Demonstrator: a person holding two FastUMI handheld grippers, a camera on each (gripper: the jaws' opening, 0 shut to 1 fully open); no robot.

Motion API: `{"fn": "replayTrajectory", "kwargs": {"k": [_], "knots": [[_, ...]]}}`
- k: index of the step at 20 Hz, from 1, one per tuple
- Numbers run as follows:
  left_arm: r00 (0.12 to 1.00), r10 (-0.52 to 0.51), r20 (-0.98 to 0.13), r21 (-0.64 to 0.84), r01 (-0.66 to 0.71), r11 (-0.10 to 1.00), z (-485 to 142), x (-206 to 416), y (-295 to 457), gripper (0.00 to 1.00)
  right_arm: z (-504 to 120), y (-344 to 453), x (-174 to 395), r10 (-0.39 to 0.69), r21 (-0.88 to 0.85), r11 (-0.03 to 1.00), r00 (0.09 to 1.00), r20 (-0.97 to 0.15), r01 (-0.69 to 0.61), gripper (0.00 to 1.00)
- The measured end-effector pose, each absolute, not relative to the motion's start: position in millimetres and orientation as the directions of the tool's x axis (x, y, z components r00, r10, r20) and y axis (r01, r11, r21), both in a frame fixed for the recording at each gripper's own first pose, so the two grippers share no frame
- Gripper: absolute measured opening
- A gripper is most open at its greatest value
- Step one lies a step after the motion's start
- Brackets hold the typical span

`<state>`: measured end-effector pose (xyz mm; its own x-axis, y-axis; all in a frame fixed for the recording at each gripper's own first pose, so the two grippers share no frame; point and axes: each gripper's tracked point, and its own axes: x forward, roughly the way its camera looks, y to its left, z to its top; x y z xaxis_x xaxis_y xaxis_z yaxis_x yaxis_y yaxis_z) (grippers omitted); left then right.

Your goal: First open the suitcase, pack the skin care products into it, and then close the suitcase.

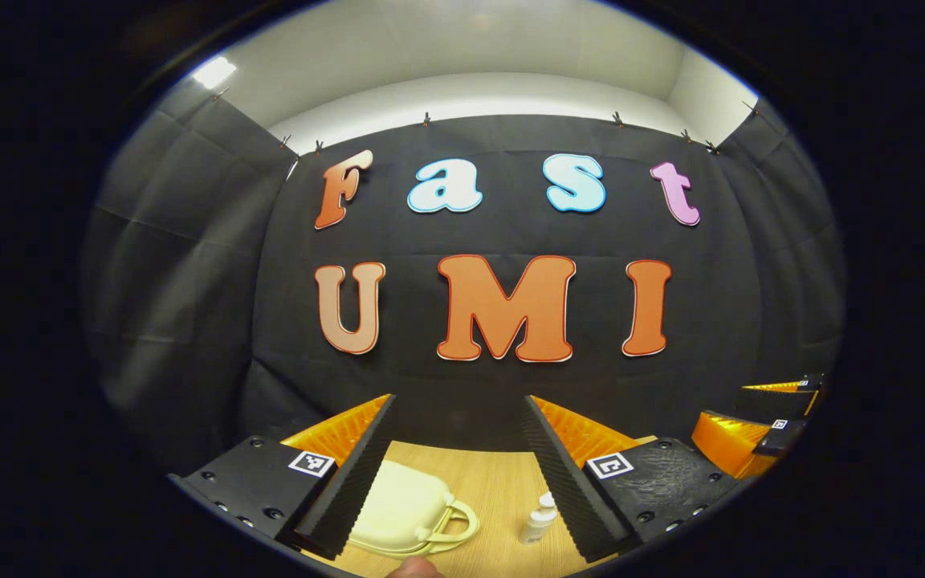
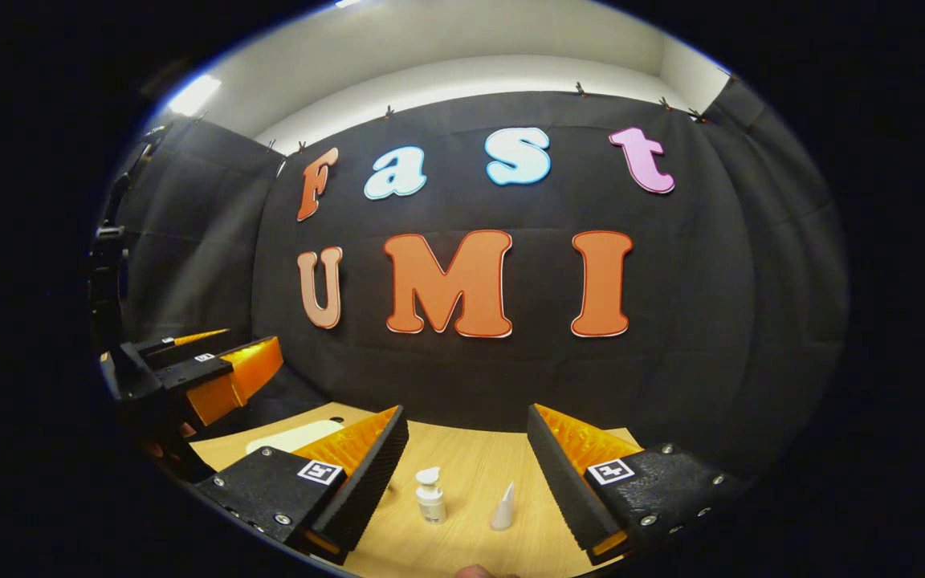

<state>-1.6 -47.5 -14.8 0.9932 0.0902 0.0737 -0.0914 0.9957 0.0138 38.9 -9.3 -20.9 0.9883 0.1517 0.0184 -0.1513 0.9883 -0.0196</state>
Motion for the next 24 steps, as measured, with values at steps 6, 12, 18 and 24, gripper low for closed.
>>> {"fn": "replayTrajectory", "kwargs": {"k": [6,12,18,24], "knots": [[0.996,0.012,0.089,0.036,-0.015,0.999,-13,10,-59,0.96,-19,-5,44,0.110,-0.033,0.993,0.993,0.041,-0.109,0.95],[0.996,-0.028,0.086,0.102,0.019,0.995,-19,18,-60,0.96,-21,-8,47,0.064,-0.053,0.997,0.997,0.031,-0.063,0.95],[0.997,-0.030,0.069,0.136,0.021,0.991,-32,31,-51,0.99,-21,-7,54,0.069,-0.059,0.996,0.997,0.030,-0.067,0.95],[1.000,-0.013,0.021,0.201,0.008,0.980,-62,42,-40,1.00,-25,-5,62,0.078,-0.077,0.994,0.997,0.018,-0.077,0.95]]}}
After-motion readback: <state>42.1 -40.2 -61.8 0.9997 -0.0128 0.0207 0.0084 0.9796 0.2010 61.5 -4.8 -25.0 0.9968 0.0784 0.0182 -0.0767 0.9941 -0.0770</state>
